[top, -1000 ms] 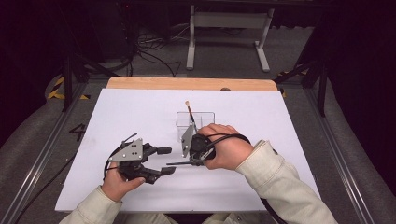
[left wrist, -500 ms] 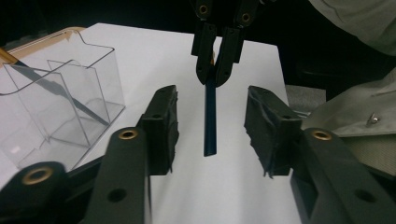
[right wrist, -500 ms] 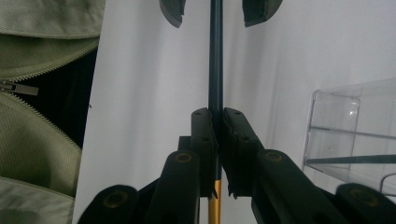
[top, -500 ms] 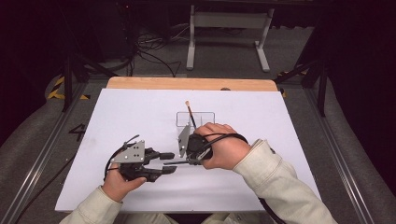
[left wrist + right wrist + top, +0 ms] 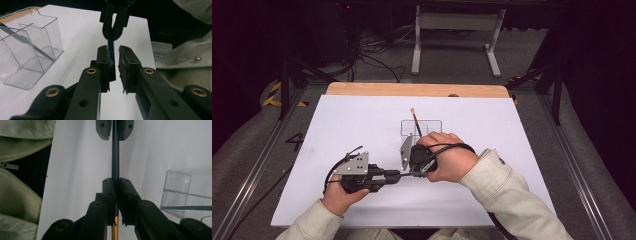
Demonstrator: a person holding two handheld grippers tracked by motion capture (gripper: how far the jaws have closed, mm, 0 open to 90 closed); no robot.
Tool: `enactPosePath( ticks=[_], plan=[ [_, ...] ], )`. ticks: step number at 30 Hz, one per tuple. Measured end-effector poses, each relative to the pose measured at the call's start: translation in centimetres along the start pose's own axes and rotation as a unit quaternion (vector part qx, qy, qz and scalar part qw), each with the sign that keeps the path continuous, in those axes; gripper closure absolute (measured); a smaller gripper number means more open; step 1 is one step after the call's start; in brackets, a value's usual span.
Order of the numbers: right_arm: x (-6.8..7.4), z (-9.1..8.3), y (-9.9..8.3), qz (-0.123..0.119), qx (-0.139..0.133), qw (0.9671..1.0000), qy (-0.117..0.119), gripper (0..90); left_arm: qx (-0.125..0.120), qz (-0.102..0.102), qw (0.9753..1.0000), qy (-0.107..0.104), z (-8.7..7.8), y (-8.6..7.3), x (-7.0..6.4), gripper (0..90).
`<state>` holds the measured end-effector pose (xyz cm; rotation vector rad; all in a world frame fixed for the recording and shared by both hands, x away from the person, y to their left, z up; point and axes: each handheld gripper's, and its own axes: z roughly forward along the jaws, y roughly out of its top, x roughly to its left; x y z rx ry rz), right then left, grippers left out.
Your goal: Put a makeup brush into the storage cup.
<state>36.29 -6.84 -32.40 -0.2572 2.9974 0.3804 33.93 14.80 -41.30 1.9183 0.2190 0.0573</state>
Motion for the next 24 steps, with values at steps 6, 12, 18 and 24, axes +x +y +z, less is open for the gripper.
enactPosePath(
  ticks=[6, 12, 18, 24],
  plan=[
    [0.02, -0.07, 0.06, -0.004, -0.002, 1.0, -0.003, 83.5, 0.006, -0.003, 1.0, 0.003, 0.01, -0.16, 0.13, 81.3],
    [0.03, -0.12, 0.02, -0.007, -0.004, 1.0, -0.005, 83.5, 0.01, -0.009, 0.9999, 0.001, 0.21, -0.3, 0.17, 79.3],
    [0.03, -0.03, -0.02, -0.01, -0.003, 0.9999, -0.003, 83.5, 0.016, -0.014, 0.9998, -0.003, 0.18, -0.34, 0.17, 84.2],
    [0.04, -0.01, -0.03, -0.014, -0.005, 0.9999, -0.004, 83.5, 0.024, -0.016, 0.9996, -0.004, 0.17, -0.43, 0.27, 84.3]
  ],
)
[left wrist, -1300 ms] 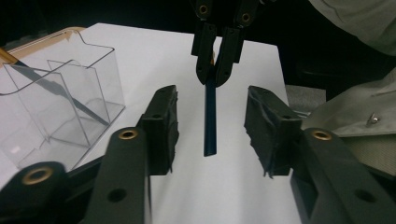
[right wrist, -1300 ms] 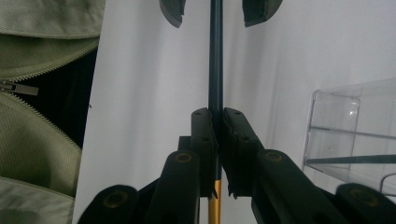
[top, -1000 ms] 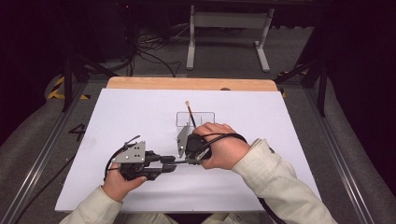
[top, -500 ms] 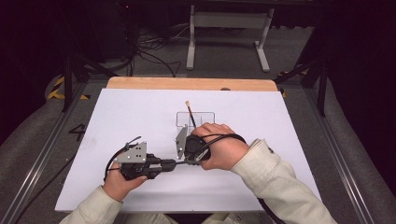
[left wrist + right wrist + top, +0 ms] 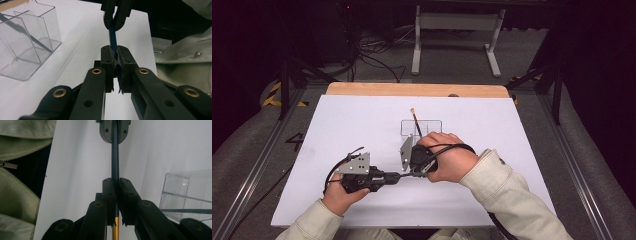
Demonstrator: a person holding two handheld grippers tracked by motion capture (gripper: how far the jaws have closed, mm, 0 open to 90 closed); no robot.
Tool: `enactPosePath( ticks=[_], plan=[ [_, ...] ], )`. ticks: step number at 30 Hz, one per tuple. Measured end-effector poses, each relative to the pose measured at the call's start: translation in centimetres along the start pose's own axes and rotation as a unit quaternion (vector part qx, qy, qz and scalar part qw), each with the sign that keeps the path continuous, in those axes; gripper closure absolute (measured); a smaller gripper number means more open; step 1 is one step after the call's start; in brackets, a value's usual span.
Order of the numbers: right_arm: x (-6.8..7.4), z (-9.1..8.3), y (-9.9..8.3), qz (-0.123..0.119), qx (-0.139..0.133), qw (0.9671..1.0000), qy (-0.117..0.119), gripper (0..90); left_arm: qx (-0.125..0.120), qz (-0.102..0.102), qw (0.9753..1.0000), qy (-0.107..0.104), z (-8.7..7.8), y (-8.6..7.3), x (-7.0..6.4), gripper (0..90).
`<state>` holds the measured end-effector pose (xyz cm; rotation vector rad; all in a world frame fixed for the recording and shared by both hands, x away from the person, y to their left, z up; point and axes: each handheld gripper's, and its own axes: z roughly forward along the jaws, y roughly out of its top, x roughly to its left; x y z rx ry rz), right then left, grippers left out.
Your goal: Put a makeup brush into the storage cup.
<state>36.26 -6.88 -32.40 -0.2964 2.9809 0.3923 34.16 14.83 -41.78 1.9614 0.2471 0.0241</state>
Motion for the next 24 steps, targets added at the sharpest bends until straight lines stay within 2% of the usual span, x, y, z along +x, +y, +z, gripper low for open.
enactPosePath(
  ticks=[12, 19, 24],
  plan=[
    [0.0, -0.02, -0.05, -0.006, -0.002, 1.0, -0.002, 83.4, 0.008, -0.001, 1.0, 0.0, 0.11, -0.11, 0.04, 84.8],
    [-0.01, -0.18, -0.23, 0.002, -0.014, 0.9999, -0.005, 82.7, 0.003, 0.001, 1.0, 0.003, -0.08, -0.09, 0.06, 84.9],
    [0.21, -0.68, -0.6, 0.025, -0.053, 0.9982, -0.011, 66.8, -0.005, -0.002, 0.9999, 0.009, -0.3, -0.11, 0.12, 85.0]
  ],
)
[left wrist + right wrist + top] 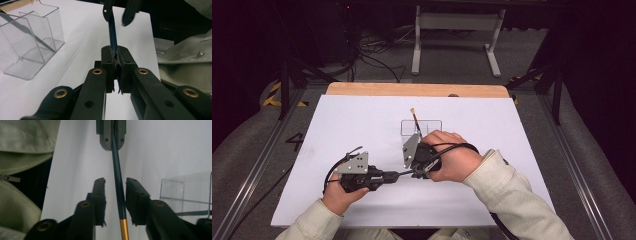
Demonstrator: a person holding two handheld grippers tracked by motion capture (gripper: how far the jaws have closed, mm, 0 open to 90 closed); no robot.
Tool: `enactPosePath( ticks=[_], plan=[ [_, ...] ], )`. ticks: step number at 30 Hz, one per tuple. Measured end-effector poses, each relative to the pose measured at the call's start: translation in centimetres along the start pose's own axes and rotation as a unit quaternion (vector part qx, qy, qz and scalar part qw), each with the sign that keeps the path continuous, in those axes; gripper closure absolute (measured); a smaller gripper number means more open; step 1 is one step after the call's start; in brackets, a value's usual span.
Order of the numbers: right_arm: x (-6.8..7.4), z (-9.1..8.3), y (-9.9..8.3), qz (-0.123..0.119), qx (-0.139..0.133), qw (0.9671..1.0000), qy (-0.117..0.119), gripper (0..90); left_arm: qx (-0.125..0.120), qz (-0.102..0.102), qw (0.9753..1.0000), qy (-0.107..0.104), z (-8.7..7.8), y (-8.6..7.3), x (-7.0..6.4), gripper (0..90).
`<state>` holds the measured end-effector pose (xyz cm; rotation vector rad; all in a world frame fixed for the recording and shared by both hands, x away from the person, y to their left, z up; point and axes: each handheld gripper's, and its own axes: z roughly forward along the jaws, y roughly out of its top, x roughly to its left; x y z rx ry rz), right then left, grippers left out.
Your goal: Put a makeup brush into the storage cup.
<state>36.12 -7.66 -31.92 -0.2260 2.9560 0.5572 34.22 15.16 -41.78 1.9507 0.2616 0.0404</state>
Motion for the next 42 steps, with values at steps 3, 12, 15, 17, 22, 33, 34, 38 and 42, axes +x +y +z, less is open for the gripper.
enactPosePath(
  ticks=[3, 12, 15, 17, 22, 33, 34, 38, 42],
  plan=[
    [0.1, -0.2, -0.2, 0.006, -0.019, 0.9998, -0.009, 60.2, -0.005, 0.0, 1.0, 0.004, -0.1, 0.0, 0.1, 84.9],
    [0.2, -2.8, -1.2, 0.04, -0.134, 0.9877, -0.07, 51.9, -0.033, -0.006, 0.999, 0.028, -0.9, -0.2, 0.5, 84.9],
    [0.5, -3.5, -1.9, 0.053, -0.167, 0.981, -0.084, 52.6, -0.048, -0.014, 0.9979, 0.041, -1.3, -0.3, 0.7, 84.9],
    [0.6, -3.8, -2.3, 0.058, -0.182, 0.9774, -0.09, 52.4, -0.057, -0.017, 0.9972, 0.045, -1.5, -0.3, 0.8, 84.9],
    [0.9, -4.2, -3.4, 0.081, -0.221, 0.9666, -0.1, 49.0, -0.07, -0.014, 0.9959, 0.057, -1.9, -0.3, 1.0, 84.9],
    [1.7, -2.9, -6.1, 0.122, -0.251, 0.9557, -0.094, 49.9, -0.082, -0.009, 0.994, 0.071, -2.3, -0.2, 0.9, 84.9],
    [1.7, -2.9, -6.1, 0.122, -0.251, 0.9557, -0.094, 49.9, -0.083, -0.011, 0.994, 0.071, -2.3, -0.2, 0.9, 84.9],
    [1.8, -2.3, -7.0, 0.134, -0.261, 0.9516, -0.092, 51.2, -0.091, -0.008, 0.9931, 0.074, -2.5, -0.1, 0.7, 84.9],
    [1.9, -1.7, -7.7, 0.149, -0.275, 0.9458, -0.089, 52.8, -0.098, -0.005, 0.9925, 0.072, -2.7, 0.0, 0.6, 84.9]
  ],
)
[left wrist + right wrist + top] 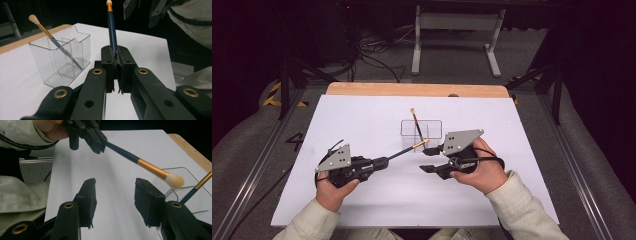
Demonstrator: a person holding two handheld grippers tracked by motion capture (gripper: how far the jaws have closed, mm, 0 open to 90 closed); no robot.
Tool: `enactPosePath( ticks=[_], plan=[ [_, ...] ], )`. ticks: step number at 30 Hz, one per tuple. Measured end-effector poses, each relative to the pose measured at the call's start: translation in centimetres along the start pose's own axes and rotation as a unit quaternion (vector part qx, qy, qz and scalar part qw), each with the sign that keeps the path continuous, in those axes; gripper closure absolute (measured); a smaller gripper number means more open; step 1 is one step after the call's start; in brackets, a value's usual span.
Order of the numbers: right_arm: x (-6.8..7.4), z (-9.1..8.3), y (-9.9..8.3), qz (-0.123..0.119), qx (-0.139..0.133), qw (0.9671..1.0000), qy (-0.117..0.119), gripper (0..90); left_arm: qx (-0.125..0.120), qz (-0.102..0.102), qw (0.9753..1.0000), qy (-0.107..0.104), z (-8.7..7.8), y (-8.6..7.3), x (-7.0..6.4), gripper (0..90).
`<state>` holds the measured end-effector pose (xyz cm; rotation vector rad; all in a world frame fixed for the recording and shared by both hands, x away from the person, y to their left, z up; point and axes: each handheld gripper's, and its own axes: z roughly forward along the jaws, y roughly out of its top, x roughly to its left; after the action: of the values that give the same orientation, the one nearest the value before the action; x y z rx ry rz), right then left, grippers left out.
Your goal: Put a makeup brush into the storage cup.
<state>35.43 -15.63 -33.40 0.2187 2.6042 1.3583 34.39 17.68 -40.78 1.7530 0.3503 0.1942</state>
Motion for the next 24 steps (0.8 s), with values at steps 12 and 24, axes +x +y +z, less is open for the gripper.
enactPosePath(
  ticks=[12, 24],
  plan=[
    [-0.4, 1.4, -2.0, 0.044, -0.036, 0.9984, 0.001, 56.3, -0.012, 0.005, 0.9999, -0.01, 0.0, 0.2, -0.2, 84.9],
    [-0.7, 2.7, -2.4, 0.058, -0.069, 0.996, 0.004, 60.0, -0.014, 0.01, 0.9997, -0.019, 0.1, 0.2, -0.4, 84.8]
  ],
)
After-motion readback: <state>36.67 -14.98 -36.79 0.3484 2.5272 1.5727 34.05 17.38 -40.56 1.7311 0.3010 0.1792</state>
